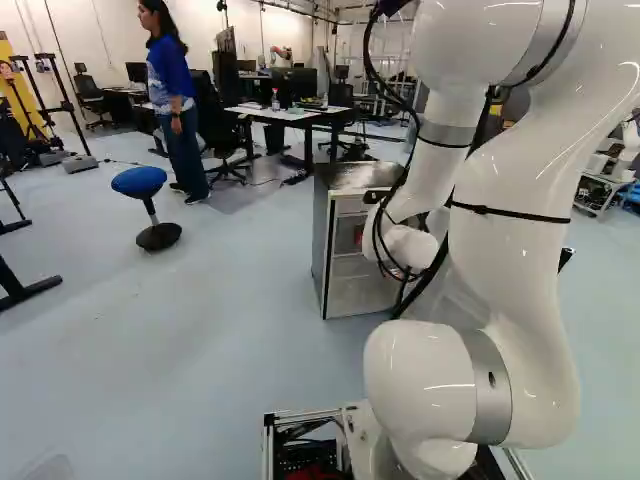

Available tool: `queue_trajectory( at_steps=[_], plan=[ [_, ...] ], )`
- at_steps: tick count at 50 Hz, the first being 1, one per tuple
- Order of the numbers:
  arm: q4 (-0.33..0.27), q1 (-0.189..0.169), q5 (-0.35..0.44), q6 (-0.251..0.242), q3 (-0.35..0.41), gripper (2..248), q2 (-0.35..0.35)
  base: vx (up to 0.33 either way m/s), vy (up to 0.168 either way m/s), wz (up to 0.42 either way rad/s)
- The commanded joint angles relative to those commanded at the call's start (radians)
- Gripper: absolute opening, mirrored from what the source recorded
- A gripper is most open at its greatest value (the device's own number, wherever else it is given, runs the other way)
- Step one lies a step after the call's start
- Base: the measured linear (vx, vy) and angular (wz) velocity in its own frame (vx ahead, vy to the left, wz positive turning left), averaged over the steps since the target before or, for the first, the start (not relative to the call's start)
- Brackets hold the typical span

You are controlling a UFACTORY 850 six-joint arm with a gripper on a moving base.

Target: Grab a drink from the fridge

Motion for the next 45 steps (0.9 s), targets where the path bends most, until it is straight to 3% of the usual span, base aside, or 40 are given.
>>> queue_trajectory(
  at_steps=[45],
  plan=[
    [0.000,0.011,-0.035,0.000,-0.019,92,0.098,0.000,0.000,0.000]
  ],
)
